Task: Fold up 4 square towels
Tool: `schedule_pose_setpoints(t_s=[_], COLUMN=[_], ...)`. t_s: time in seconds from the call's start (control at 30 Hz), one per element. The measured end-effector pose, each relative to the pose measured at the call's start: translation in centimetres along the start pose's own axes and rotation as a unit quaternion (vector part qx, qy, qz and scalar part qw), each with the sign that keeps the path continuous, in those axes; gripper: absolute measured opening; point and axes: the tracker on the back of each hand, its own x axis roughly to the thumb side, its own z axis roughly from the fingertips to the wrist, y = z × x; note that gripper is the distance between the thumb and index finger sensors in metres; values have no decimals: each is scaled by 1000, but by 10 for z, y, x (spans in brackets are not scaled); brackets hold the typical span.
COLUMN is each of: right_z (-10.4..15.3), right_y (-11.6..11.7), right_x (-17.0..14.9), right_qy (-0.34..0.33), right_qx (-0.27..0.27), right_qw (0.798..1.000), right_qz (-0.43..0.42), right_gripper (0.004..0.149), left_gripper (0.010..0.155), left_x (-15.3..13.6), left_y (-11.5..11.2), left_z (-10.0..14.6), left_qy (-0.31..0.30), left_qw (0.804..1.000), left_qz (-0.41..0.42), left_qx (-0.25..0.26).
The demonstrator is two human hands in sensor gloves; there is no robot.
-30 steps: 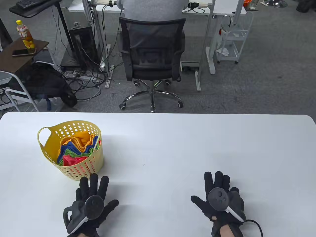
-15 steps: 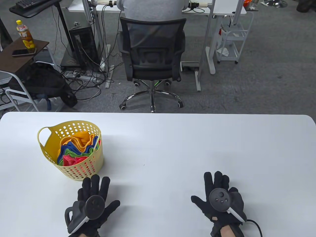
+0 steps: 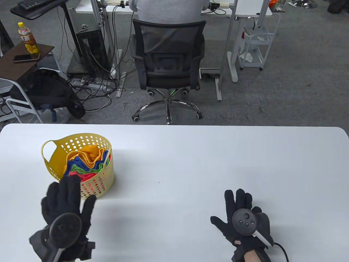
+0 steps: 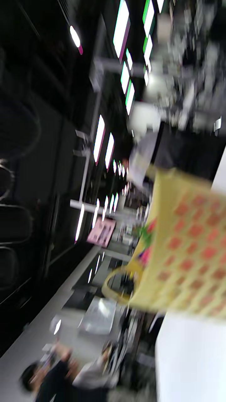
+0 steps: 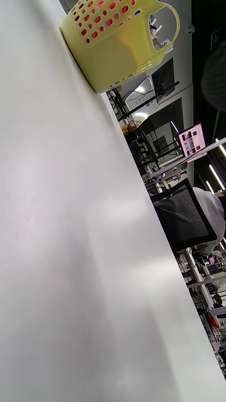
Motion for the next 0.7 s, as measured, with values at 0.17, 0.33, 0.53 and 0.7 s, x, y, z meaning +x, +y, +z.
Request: schedule_pose_setpoints(t_s=[0.17, 0.33, 0.53, 0.7], right_z=[1, 2, 2, 1], right_y=[-1, -2, -5, -4], right_x=[1, 4, 4, 3], right_qy=[-1, -5, -3, -1], right_qx=[-1, -20, -31, -31], right_qw=[1000, 1000, 1000, 1000], right_qz=[-1, -2, -6, -7], right_gripper=[97, 96, 95, 95], left_gripper=[59, 63, 47, 41], left_x=[-13, -3, 7, 18], left_y=[-25, -69, -100, -78], left_z=[-80, -110, -125, -136], left_qy=[73, 86, 113, 90], left_qw=[974, 951, 925, 920], left_qz=[-117, -168, -236, -296], left_qx=[-178, -245, -277, -241])
